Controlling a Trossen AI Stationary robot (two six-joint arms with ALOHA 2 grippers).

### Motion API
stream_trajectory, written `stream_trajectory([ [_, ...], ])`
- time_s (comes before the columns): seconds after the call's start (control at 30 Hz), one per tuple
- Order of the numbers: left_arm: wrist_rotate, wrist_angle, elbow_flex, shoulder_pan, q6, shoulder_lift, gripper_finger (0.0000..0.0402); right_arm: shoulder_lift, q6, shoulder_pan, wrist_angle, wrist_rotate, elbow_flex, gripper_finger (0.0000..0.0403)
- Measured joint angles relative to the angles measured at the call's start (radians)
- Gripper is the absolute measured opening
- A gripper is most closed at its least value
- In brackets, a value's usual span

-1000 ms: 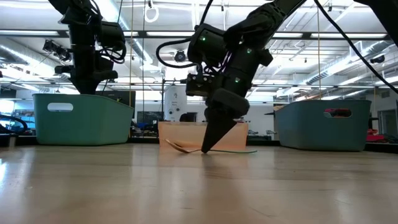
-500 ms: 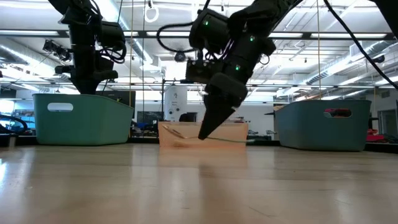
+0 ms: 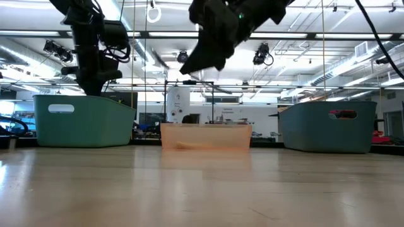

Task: Pick & Place Kitchen Items
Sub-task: Put the green spoon into the green bin

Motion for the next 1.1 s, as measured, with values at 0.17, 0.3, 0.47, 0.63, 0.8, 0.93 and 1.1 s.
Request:
stream_trajectory([
  [0.17, 0.000, 0.094, 0.000, -0.056, 0.030, -0.030, 0.0041, -0.056, 0.000, 0.000, 0.059, 0.000, 0.000, 0.0010],
  [0.3, 0.001, 0.200, 0.000, -0.114, 0.051, -0.084, 0.0041, -0.088, 0.000, 0.000, 0.104, 0.000, 0.000, 0.0010],
  [0.47, 0.033, 0.285, 0.000, -0.188, 0.077, -0.150, 0.0041, -0.121, -0.003, 0.000, 0.162, 0.000, 0.001, 0.0010],
  [0.63, 0.104, 0.358, 0.000, -0.253, 0.088, -0.210, 0.0039, -0.143, -0.007, 0.000, 0.243, 0.000, 0.002, 0.0010],
  [0.8, 0.180, 0.438, 0.000, -0.320, 0.103, -0.250, 0.0031, -0.150, -0.013, 0.000, 0.321, -0.002, 0.002, 0.0010],
  [0.93, 0.264, 0.529, 0.000, -0.374, 0.119, -0.259, 0.0028, -0.158, -0.030, 0.000, 0.374, -0.002, 0.002, 0.0010],
  [1.1, 0.388, 0.655, 0.000, -0.438, 0.138, -0.258, 0.0028, -0.181, -0.034, 0.000, 0.435, -0.027, 0.002, 0.0010],
])
